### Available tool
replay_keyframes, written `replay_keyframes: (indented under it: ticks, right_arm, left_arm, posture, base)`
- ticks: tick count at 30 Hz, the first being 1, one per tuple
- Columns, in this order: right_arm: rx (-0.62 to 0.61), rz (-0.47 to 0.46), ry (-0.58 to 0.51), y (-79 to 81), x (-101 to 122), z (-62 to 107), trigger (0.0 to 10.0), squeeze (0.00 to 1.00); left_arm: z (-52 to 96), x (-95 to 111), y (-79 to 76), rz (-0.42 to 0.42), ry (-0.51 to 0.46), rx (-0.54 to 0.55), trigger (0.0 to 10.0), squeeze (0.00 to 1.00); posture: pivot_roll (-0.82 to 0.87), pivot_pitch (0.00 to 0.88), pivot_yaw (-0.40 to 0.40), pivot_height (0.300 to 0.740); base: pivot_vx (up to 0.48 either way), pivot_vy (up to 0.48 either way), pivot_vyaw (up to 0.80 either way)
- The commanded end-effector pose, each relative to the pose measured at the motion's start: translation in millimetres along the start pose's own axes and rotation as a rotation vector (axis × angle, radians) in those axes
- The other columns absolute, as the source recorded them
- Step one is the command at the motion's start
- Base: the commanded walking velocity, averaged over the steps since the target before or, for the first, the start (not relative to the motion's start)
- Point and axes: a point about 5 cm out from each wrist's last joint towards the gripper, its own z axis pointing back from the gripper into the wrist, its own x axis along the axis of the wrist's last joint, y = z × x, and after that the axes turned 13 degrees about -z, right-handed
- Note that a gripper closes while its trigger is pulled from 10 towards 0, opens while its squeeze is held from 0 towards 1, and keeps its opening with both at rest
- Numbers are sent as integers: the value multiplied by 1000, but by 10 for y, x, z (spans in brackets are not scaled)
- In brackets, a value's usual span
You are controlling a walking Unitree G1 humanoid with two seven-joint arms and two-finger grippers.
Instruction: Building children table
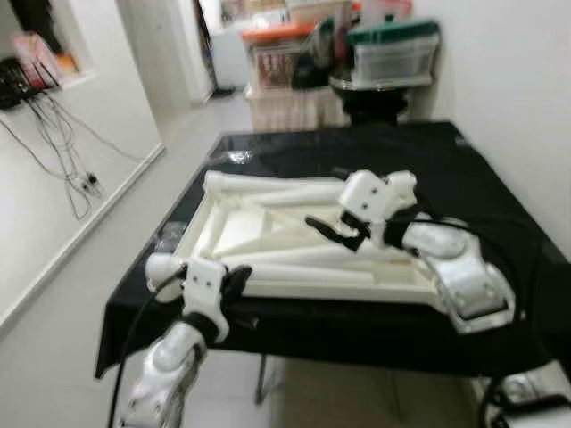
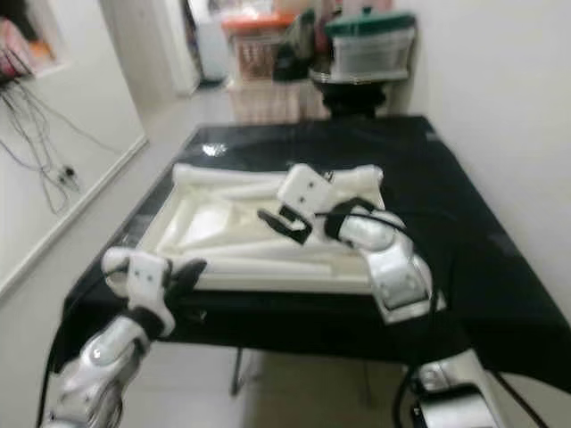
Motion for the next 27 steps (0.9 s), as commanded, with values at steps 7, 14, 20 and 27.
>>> replay_keyframes:
  ticks: [7,14,20,27]
  right_arm:
    - [240,65,253,29,-106,210,10000,0]
    - [422,65,472,142,-148,247,10000,0]
    - [410,20,629,57,-227,55,10000,0]
    - [362,8,771,-46,-271,-113,10000,0]
  left_arm:
    - [1,-4,-57,10,11,-27,10000,0]
    - [-2,-98,-113,25,57,-39,10000,0]
    - [32,-216,-287,54,134,-142,10000,0]
    - [69,-245,-403,70,165,-245,10000,0]
  posture:
    - [-21,0,89,740]
    - [-47,0,97,740]
    - [-54,0,91,740]
    - [-60,11,70,740]
  base:
    - [148,0,0]
    - [0,0,0]
    - [0,0,0]
    - [0,0,0]
